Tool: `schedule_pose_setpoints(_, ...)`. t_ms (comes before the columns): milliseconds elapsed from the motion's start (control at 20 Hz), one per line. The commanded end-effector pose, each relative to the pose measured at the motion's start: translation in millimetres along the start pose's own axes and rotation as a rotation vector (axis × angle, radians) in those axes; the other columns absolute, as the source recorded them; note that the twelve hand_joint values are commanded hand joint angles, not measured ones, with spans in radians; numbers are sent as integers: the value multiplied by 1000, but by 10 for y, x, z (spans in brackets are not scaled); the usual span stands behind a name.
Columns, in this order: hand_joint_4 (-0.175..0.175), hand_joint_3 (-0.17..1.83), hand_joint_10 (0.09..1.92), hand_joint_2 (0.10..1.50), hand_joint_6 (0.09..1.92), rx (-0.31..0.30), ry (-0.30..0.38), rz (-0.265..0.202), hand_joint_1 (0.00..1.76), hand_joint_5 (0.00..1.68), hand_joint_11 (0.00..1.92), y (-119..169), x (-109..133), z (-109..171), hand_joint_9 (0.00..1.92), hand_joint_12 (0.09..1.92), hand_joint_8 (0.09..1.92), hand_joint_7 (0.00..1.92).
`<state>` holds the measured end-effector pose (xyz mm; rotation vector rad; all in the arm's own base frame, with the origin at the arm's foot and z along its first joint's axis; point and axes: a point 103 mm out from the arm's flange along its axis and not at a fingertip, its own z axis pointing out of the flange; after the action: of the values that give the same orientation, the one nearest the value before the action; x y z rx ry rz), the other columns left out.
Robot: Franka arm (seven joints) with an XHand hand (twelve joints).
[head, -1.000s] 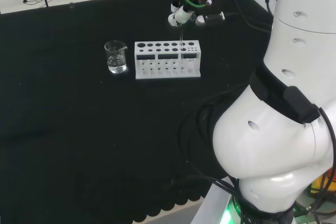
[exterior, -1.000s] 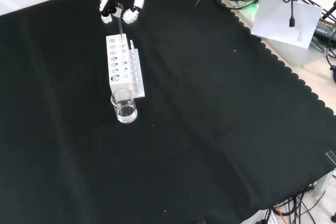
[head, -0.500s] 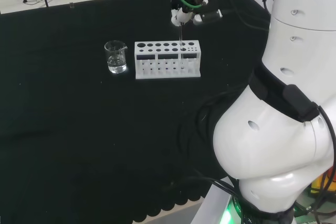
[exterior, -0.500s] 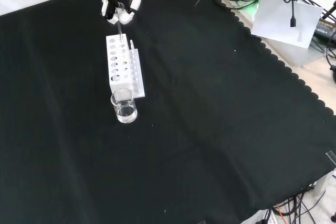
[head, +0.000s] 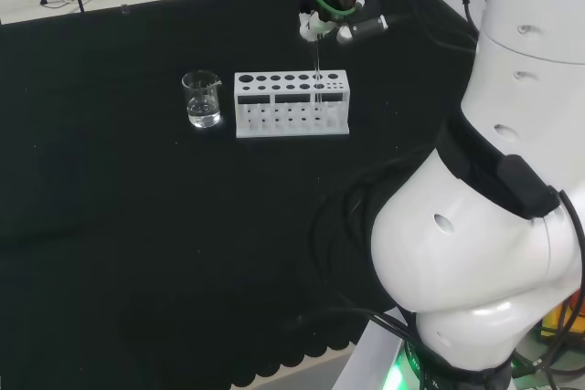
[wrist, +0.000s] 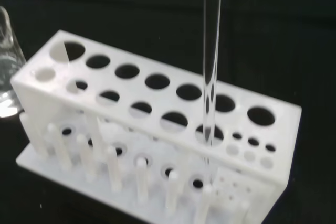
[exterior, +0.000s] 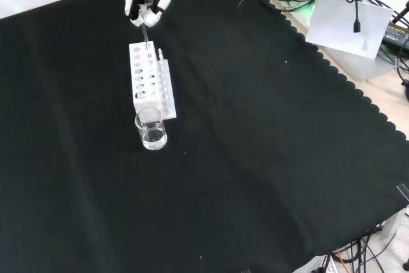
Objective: Take the glass rod from the white test tube rack.
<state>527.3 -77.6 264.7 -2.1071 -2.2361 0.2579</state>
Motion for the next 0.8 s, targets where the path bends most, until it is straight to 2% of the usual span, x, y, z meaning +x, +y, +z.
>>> schedule_pose_setpoints(50,-175,71,1036,1088,772,-83,-2,-7,1274,948,1581,-183,21,-448,1533,849,1262,1030)
schedule_pose_setpoints(350,-175,19,1012,1120,763,-144,13,-4,1275,941,1570,-367,64,-801,1540,828,1294,1001)
schedule_pose_setpoints(600,-175,14,1007,1124,759,-198,52,9,1274,941,1569,-518,130,-1097,1543,825,1302,995)
schedule_pose_setpoints(800,-175,12,1005,1126,758,-220,66,6,1274,941,1570,-582,184,-1242,1547,824,1305,993)
